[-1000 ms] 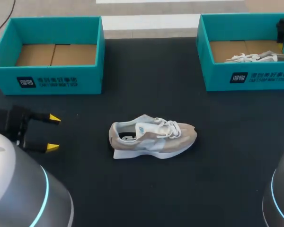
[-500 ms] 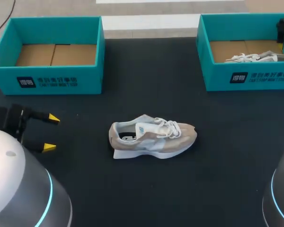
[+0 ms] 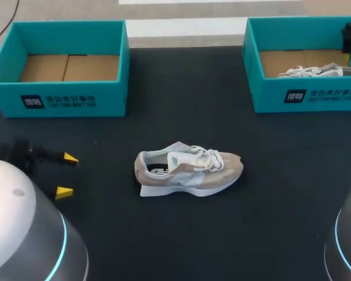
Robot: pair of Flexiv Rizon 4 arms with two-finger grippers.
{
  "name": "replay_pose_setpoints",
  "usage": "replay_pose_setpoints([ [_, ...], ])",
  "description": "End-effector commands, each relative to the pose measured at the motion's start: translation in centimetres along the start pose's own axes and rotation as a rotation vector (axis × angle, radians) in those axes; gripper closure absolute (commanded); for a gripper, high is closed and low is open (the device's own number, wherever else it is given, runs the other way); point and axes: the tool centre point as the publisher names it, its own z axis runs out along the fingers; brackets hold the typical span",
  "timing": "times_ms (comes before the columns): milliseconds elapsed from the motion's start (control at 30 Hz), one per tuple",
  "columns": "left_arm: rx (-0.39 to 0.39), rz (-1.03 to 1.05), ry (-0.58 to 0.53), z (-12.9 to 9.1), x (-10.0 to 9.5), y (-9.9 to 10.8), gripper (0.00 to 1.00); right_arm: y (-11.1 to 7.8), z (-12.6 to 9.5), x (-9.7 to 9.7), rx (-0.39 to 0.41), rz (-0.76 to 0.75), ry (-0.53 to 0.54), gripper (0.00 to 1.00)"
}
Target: Take the shoe out of the shoebox, open the shoe tongue, remove and reinsert the insole, then place the shoe into the shoebox
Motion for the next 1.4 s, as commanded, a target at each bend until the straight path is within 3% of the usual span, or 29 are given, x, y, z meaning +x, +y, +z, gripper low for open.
replay_pose_setpoints([
  [33,0.041,0.015,0.001,2.4,-0.1,0.8,0.00,0.0,0.0,0.0,-0.001,0.000,0.001,0.00],
  [900,0.025,0.117,-0.079,12.9,-1.8,-3.6,0.00,0.0,0.0,0.0,-0.001,0.000,0.001,0.00],
  [1400,-0.002,0.117,-0.063,16.2,-2.6,-3.9,0.00,0.0,0.0,0.0,-0.001,0.000,0.001,0.00],
])
